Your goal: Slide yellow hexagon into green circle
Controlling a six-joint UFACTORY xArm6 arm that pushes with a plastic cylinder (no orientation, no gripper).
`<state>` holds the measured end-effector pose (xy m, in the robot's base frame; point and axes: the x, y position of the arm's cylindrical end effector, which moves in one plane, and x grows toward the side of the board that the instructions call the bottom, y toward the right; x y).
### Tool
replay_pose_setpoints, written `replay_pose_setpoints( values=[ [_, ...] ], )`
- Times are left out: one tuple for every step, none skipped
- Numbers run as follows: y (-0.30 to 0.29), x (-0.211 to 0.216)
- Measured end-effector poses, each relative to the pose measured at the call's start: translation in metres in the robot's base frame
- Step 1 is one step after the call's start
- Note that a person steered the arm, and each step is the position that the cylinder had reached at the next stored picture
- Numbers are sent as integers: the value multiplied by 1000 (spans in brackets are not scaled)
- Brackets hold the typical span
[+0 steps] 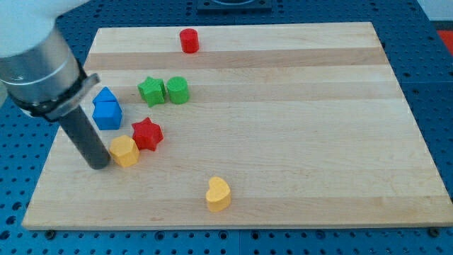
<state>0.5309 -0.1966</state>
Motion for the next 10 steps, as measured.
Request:
replay_pose_setpoints(
  values=[
    [96,0],
    [185,-15],
    [195,-16],
    [191,-16],
    [155,-11],
    [122,-9],
    [94,-1],
    [84,3],
    [84,-4],
    [111,-54]
  ],
)
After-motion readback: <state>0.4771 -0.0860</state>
